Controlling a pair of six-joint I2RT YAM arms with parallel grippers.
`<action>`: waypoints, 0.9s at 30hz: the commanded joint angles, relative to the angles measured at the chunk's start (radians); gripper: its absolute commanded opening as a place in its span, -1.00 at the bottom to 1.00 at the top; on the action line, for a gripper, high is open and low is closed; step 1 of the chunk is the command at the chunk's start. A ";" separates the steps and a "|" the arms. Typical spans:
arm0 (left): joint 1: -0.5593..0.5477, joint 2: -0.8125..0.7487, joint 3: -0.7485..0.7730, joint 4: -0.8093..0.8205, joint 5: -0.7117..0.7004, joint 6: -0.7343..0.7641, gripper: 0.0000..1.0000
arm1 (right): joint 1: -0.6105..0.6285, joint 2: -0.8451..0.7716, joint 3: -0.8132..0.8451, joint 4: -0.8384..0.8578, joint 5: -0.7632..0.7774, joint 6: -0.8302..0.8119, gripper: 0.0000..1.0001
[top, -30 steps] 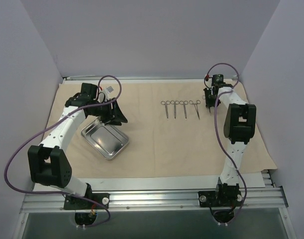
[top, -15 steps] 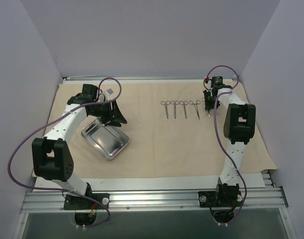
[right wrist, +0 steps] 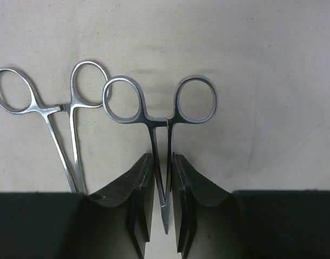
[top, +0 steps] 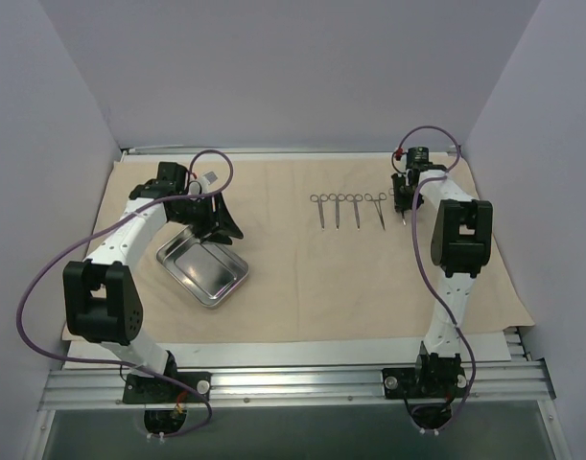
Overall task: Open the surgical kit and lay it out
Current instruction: Place the medical item in the surgical kit.
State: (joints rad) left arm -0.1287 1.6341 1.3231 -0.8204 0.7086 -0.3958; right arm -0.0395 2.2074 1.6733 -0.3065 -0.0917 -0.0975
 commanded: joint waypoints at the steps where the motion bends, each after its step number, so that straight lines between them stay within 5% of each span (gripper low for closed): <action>1: 0.006 0.001 0.047 -0.017 0.019 0.034 0.08 | 0.000 0.005 -0.017 -0.022 0.032 -0.005 -0.61; 15: 0.008 -0.026 0.044 -0.043 0.012 0.049 0.08 | 0.009 -0.032 0.002 -0.016 0.029 0.022 -0.48; 20: 0.008 -0.046 0.034 -0.036 0.012 0.032 0.10 | 0.029 -0.150 0.031 -0.036 0.033 0.053 -0.27; 22: 0.008 -0.056 0.022 -0.007 0.043 0.011 0.11 | 0.041 -0.201 0.017 -0.043 0.030 0.053 -0.02; 23: 0.009 -0.066 0.004 0.004 0.051 0.000 0.11 | 0.064 -0.224 0.010 -0.049 0.030 0.062 0.26; 24: 0.009 -0.074 -0.007 0.012 0.052 -0.027 0.12 | 0.072 -0.277 -0.016 -0.055 0.030 0.070 0.98; 26: 0.009 -0.104 -0.045 0.046 0.051 -0.051 0.93 | 0.101 -0.334 -0.059 -0.060 0.044 0.096 0.99; 27: 0.009 -0.115 -0.057 0.055 0.042 -0.058 0.88 | 0.113 -0.392 -0.088 -0.054 0.059 0.152 0.99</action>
State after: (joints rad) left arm -0.1280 1.5940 1.2953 -0.8265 0.7292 -0.4164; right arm 0.0246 2.0056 1.6291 -0.3336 -0.0666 -0.0319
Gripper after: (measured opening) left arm 0.908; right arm 0.988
